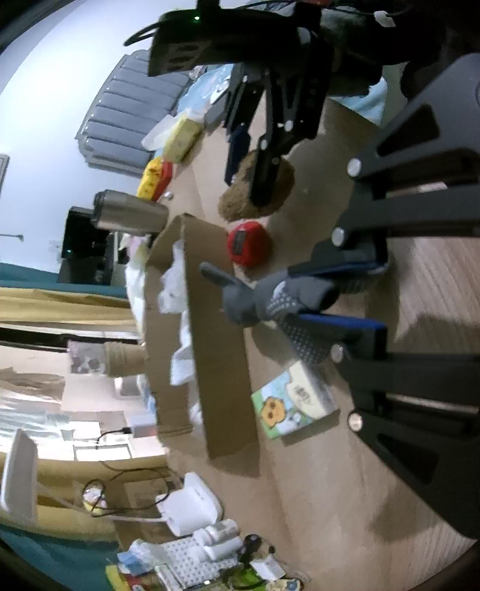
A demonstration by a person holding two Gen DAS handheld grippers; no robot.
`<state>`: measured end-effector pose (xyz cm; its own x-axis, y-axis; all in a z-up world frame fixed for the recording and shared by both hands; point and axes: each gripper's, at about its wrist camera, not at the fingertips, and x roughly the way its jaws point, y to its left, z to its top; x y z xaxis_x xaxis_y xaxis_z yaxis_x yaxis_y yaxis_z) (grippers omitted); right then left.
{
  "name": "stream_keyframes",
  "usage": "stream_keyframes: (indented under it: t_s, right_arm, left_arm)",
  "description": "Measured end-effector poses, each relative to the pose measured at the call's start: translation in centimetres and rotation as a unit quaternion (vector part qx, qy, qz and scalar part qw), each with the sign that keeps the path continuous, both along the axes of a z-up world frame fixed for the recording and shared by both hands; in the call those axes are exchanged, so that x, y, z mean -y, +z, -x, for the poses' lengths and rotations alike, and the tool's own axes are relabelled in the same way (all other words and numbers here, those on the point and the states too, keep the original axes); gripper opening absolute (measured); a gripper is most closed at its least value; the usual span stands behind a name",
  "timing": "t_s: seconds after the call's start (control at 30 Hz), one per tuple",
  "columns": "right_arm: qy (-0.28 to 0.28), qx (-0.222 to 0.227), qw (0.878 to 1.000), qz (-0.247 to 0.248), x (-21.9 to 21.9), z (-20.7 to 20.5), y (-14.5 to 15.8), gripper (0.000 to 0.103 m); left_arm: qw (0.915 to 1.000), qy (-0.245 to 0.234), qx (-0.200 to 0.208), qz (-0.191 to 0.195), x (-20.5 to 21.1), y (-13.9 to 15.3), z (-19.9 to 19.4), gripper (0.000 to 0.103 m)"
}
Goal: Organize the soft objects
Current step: 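Carry the gray glove with the left tool while the right tool carries the plush bear to the box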
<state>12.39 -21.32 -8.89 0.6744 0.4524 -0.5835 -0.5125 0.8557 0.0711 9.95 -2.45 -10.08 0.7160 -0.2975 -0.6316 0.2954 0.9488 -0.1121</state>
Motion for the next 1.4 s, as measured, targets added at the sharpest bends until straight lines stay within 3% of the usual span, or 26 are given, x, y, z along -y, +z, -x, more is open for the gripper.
stream_keyframes:
  t_s: [0.9, 1.4]
  right_arm:
    - [-0.026, 0.035, 0.999, -0.022, 2.2, -0.2, 2.6, 0.05]
    - [-0.046, 0.063, 0.997, -0.018, 3.1, -1.5, 4.2, 0.05]
  left_arm:
    - [0.9948, 0.062, 0.078, 0.02, -4.2, 4.9, 0.2, 0.019]
    - [0.9918, 0.071, 0.105, 0.019, -4.9, 6.3, -1.1, 0.019]
